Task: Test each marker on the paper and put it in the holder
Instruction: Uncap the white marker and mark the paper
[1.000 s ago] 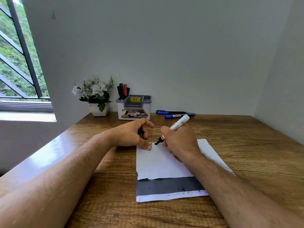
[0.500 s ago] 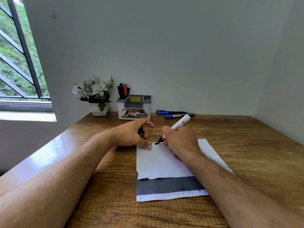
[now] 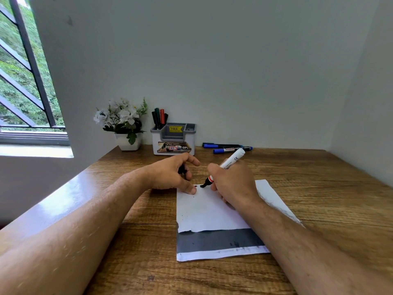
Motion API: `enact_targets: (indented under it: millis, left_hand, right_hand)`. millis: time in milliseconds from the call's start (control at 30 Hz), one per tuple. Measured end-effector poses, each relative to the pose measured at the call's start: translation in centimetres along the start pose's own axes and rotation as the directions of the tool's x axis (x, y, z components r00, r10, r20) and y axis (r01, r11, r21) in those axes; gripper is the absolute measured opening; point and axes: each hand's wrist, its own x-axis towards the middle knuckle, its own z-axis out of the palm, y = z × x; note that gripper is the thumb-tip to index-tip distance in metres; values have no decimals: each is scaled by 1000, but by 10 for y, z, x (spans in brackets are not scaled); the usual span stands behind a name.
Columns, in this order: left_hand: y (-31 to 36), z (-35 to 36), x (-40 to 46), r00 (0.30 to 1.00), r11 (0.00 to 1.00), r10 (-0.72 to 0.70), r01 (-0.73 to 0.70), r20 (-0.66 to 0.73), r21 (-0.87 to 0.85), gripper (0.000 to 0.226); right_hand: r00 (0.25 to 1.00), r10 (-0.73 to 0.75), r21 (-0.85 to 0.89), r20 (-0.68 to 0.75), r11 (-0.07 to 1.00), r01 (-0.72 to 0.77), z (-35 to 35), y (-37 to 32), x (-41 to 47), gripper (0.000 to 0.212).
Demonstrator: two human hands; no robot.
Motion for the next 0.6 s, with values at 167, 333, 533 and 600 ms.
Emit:
enact_targets:
  millis: [167,333,533,600]
  left_hand:
    - [2,0,-1,1000,1000,-4,4,1,0,72]
    - [3,0,-2,1000,1000,-9,9,3,1,72]
    - [4,0,-2,1000,1000,-17,17,2,4,71]
    - [3,0,-1,1000,1000,-10,10,-1,6,72]
  right_hand:
    - [1000,15,10,4,1000,-15,-1,-1,0,26]
    - [1000,21,19,3,1000,-21,-1,-1,-1,27]
    - [999,17,24,30,1000,-18,0,1,0,29]
    - [999,15,41,29,999,-16,0,0,0,27]
